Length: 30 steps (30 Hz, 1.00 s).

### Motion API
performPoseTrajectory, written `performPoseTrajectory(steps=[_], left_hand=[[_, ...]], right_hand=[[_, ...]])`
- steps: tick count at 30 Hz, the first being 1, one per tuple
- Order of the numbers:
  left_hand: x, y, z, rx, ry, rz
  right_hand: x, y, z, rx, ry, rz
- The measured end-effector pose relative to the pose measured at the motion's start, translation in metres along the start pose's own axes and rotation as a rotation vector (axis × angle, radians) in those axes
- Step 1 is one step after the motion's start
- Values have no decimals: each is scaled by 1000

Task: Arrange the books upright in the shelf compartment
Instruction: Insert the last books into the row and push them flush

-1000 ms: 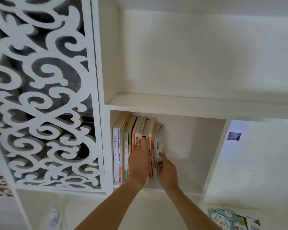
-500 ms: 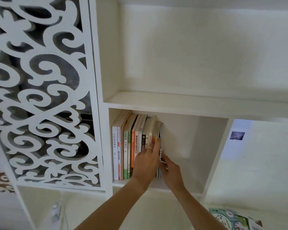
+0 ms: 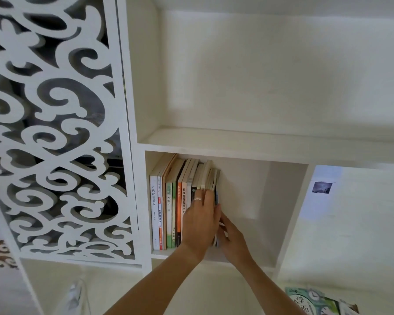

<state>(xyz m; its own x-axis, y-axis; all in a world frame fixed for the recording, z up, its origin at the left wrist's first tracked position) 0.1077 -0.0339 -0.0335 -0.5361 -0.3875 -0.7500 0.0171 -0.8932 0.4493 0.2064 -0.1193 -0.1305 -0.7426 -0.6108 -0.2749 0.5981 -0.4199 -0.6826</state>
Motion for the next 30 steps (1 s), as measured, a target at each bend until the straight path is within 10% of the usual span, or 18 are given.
performPoseTrajectory(steps=[9,24,30], left_hand=[[4,16,6,390,-11,225],[18,33,22,371,-239,590],[32,30,36,467,-689,820]], right_hand=[[4,-4,5,-305,-4,-67],[-5,-20,18,-293,-25,-280],[1,-25,14,-374,2,-281]])
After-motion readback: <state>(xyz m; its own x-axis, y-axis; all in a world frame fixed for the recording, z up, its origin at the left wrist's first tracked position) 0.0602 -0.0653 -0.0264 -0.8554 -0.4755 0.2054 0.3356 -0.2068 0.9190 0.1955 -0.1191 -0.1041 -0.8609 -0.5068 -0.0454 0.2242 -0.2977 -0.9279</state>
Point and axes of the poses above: each hand's wrist, its own x-axis away from the middle knuckle, its own z-axis out of the back of the hand, y = z × x, the point moved 2 cm from there along -x, towards the middle knuckle, and after that the axes turned 14 degrees about x, right-handed, at the moved point
